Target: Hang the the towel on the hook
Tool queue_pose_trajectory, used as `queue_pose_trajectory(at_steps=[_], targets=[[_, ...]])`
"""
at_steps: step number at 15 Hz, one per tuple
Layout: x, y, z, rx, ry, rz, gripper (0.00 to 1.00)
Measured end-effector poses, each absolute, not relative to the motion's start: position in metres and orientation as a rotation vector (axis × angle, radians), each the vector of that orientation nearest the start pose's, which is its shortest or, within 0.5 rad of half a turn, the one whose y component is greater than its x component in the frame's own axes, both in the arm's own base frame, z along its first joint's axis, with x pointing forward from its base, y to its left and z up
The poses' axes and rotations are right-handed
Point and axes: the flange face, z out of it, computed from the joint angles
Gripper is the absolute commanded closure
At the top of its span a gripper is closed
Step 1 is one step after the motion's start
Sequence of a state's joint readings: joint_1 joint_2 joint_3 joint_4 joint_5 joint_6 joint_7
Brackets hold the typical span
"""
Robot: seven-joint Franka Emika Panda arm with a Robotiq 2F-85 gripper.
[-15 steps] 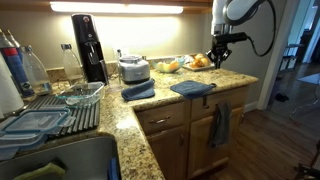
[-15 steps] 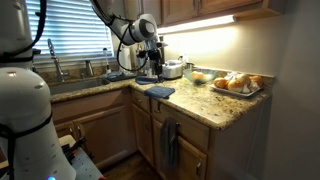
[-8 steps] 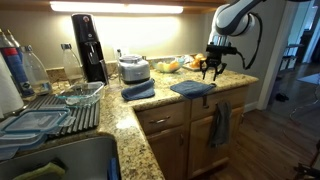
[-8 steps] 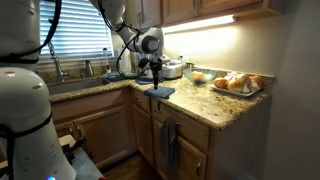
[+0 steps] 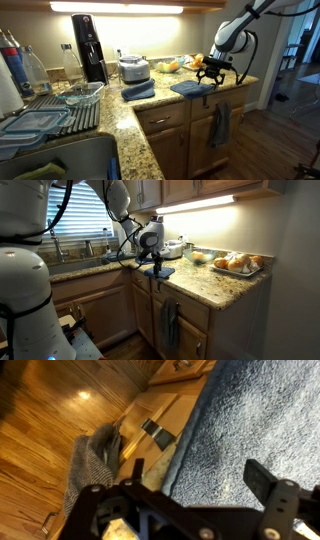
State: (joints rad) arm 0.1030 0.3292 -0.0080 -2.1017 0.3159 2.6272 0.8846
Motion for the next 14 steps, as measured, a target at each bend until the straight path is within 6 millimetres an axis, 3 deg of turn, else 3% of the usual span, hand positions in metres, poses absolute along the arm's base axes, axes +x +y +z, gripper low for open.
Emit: queue_pose_trajectory(at_steps=[1,2,8,12,14], targets=[[0.596,0.048,0.275,-2.478,1.467,-0.145,0.25],[0.595,0.047,0.272,-2.455,1.483,-0.162,0.27],[0.582,0.041,0.268,-2.38,1.54,-0.206,0.63],[0.578,0.042,0.275,-2.348,1.546,-0.236,0.92],[0.58,0.042,0.279,-2.33,1.542,-0.277,0.95]])
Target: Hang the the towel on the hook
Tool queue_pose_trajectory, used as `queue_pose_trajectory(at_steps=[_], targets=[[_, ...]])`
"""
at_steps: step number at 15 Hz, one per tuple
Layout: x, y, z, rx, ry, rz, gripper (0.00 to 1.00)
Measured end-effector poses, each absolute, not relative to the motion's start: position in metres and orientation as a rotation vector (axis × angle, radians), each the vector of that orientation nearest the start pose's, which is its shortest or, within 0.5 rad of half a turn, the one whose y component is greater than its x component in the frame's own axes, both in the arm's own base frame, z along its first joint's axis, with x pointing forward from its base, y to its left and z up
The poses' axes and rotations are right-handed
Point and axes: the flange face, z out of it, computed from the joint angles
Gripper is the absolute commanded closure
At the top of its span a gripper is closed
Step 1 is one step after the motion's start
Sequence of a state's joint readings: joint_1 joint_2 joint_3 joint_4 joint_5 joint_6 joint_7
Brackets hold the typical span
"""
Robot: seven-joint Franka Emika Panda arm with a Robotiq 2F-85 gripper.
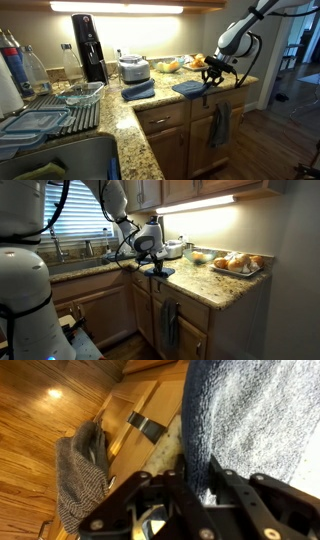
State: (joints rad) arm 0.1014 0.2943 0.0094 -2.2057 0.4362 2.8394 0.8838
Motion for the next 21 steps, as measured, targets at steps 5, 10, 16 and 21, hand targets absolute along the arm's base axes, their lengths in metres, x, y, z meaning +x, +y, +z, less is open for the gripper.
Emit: queue_pose_trajectory(at_steps=[5,10,16,21], targets=[[0.583,0.04,0.284,-2.323,1.517,-0.352,0.94],[0.585,0.037,0.298,-2.52,1.282,-0.426,0.94],[0.576,0.042,0.355,-2.788,0.877,-0.461,0.89],[0.571,0.044,0.374,-2.824,0.797,-0.472,0.89]])
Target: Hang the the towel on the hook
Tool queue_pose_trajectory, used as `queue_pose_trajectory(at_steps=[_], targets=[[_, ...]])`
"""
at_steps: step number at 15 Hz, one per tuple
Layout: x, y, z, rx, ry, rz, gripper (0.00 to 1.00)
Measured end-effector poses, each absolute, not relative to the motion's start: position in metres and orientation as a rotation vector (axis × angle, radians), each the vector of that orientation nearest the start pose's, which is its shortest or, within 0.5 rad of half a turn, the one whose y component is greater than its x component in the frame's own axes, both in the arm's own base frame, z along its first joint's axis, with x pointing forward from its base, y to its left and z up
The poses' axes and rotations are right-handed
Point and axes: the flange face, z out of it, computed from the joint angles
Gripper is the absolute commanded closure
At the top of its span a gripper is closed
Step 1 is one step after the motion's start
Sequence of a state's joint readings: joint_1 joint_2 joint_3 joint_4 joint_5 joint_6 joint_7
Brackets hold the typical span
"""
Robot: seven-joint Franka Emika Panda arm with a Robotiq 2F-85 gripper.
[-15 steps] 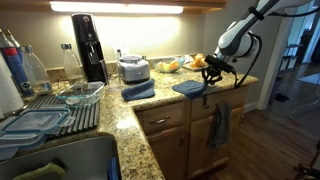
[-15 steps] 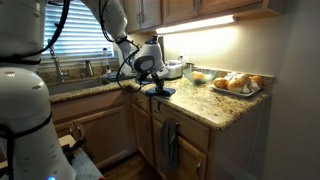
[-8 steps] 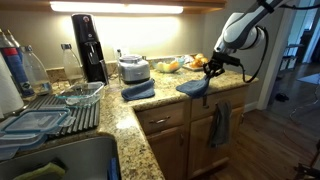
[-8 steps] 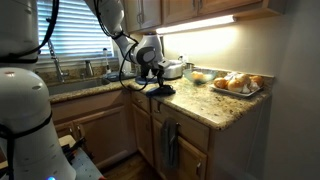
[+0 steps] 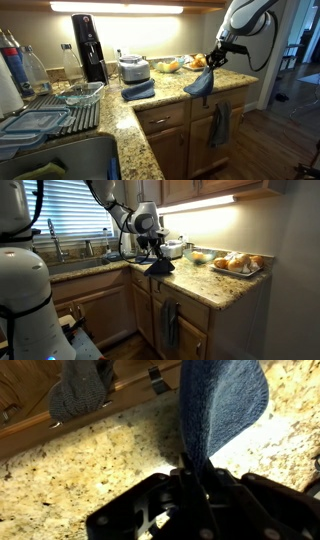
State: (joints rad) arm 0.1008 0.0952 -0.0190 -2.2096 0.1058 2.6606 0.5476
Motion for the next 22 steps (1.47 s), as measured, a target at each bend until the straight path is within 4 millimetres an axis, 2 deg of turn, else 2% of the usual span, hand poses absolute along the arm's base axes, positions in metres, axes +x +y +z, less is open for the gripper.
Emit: queue_pose_trajectory(at_steps=[4,5,7,11,15,19,22], targets=[[0.57,0.044,0.373,-2.826,0.796,-0.469,0.89],[0.57,0.044,0.373,-2.826,0.796,-0.469,0.95],[0.57,0.045,0.373,-2.828,0.79,-0.47,0.95],[0.565,0.055,0.378,-2.895,0.592,-0.484,0.95],[0.539,0.073,0.387,-2.97,0.312,-0.442,0.95],[0.506,0.092,0.406,-3.004,0.039,-0.437,0.95],[0.485,0.101,0.413,-3.016,-0.1,-0.434,0.95]])
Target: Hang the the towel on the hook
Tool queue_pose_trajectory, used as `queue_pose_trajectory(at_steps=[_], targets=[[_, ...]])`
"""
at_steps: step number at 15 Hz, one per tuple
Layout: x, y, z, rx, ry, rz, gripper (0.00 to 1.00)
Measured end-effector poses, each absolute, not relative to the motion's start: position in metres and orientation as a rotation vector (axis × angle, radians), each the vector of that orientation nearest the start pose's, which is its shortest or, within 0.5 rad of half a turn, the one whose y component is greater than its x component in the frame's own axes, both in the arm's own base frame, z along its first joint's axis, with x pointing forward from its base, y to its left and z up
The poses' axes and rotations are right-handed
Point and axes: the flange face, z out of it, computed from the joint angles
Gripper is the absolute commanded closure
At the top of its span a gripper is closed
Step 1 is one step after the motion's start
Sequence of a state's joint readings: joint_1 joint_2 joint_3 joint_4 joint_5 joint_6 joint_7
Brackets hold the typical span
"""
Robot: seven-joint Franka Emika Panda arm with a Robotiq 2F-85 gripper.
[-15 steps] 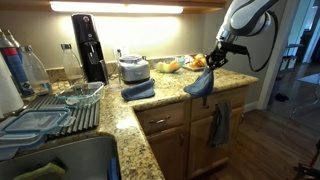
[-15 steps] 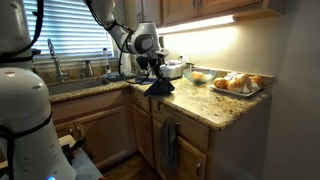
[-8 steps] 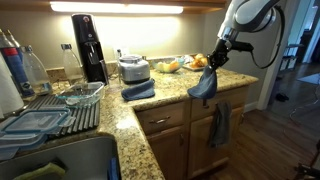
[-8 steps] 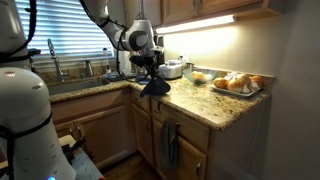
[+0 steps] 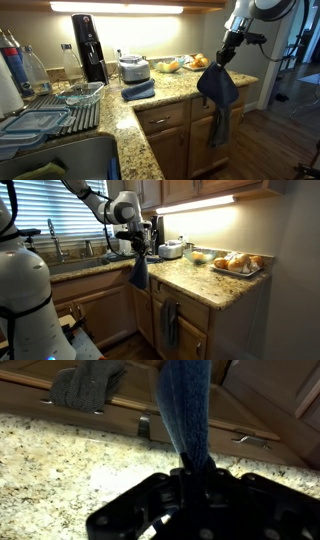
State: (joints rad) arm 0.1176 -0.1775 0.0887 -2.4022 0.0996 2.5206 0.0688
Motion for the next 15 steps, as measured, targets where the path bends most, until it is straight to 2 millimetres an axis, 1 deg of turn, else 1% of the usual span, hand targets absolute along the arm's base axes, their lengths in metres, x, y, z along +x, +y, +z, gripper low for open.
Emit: queue_pose_trajectory(at_steps=[2,3,5,6,8,12,13,15], targets=[[0.478,0.103,0.404,-3.025,-0.146,-0.405,0.95],[0.475,0.103,0.395,-3.034,-0.153,-0.376,0.89],[0.471,0.102,0.375,-3.045,-0.165,-0.319,0.89],[0.471,0.102,0.368,-3.048,-0.168,-0.3,0.89],[0.471,0.102,0.365,-3.05,-0.172,-0.29,0.89],[0.471,0.102,0.365,-3.05,-0.177,-0.291,0.89],[0.471,0.102,0.365,-3.05,-0.178,-0.291,0.95],[0.471,0.102,0.365,-3.05,-0.179,-0.29,0.95]])
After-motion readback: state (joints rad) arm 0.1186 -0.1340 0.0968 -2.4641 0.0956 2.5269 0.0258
